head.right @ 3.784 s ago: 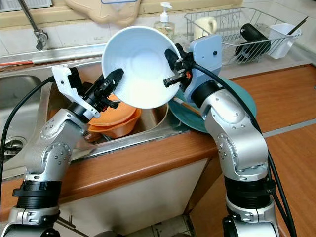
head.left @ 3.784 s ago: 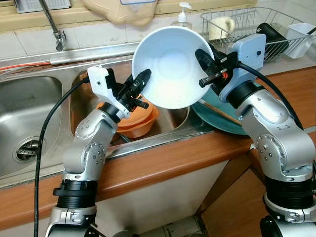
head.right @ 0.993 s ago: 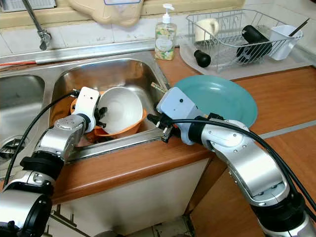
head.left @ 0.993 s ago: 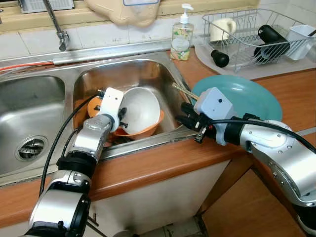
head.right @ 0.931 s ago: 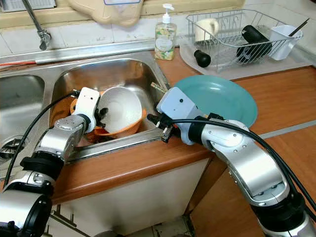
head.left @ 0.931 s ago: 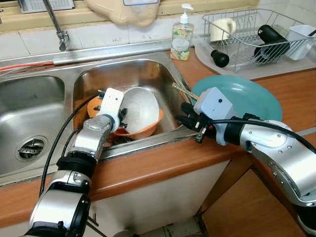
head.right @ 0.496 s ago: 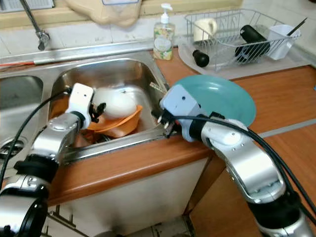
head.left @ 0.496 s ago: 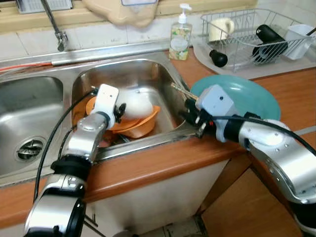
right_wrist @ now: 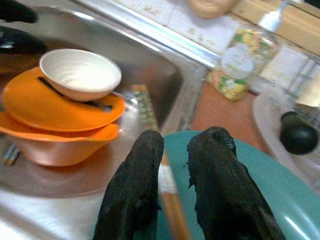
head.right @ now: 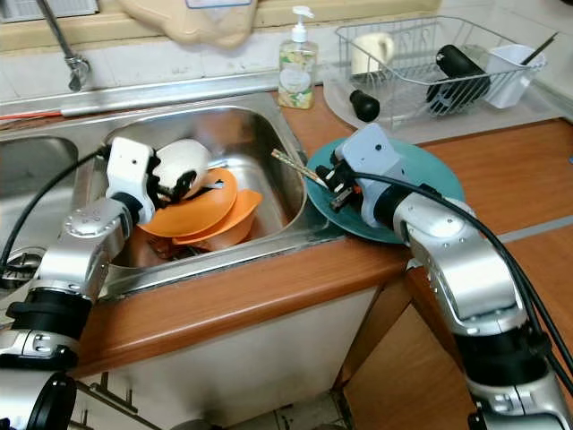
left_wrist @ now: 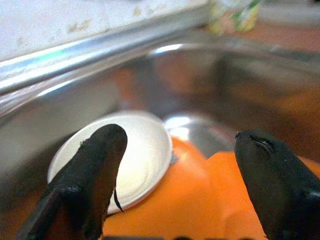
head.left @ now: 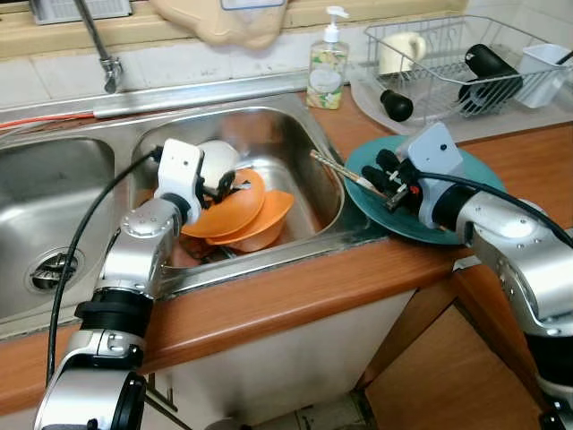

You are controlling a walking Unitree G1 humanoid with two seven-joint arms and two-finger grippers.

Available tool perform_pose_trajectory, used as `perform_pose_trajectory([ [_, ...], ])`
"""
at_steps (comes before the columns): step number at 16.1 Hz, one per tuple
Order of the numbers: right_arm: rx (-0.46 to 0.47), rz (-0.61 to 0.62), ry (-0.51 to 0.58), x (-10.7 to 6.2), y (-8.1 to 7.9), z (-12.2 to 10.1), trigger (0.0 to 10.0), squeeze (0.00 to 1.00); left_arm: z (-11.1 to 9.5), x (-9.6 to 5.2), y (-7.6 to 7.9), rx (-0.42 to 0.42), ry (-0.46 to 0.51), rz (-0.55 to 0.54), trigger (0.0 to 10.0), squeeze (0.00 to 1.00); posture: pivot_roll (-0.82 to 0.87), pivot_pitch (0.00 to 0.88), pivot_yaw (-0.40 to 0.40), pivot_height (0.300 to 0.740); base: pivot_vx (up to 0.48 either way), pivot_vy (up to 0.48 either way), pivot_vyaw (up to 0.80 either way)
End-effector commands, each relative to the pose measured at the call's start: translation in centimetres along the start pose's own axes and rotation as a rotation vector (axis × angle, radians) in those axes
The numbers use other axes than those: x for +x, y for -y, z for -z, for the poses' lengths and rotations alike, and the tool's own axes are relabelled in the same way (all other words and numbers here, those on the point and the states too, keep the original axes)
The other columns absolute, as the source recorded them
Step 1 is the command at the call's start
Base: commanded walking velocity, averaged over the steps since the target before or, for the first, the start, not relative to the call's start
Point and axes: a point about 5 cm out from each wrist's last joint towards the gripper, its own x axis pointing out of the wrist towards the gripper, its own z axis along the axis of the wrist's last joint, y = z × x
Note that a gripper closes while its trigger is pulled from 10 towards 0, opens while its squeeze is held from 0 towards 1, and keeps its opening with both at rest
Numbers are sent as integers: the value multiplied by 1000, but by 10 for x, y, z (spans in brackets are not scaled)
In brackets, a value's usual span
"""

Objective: Kitchen organization

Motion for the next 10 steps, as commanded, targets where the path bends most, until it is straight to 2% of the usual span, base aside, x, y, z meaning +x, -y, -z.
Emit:
perform_pose_trajectory([
  [1, -4, 53, 30, -3, 13, -6, 10000, 678, -3, -3, -2, -9, 21, 16, 10000, 871, -179, 0, 54, 740, 0, 0, 0],
  [2, 1, 54, 27, -2, 23, -3, 10000, 1000, -6, -9, 4, -13, 48, 90, 10000, 0, -175, 0, 51, 740, 0, 0, 0],
  [4, 10, -58, 13, -1, 27, 2, 10000, 1000, -11, -19, 15, -11, 79, 223, 10000, 0, -168, 0, 48, 740, 0, 0, 0],
  [9, 22, -179, -66, 5, 39, 21, 10000, 1000, -18, -35, 30, -3, 86, 373, 10000, 0, -160, 0, 44, 740, 0, 0, 0],
  [10, 29, -199, -115, 9, 42, 27, 10000, 0, -19, -39, 35, -9, 87, 406, 10000, 0, -160, 0, 44, 740, 0, 0, 0],
])
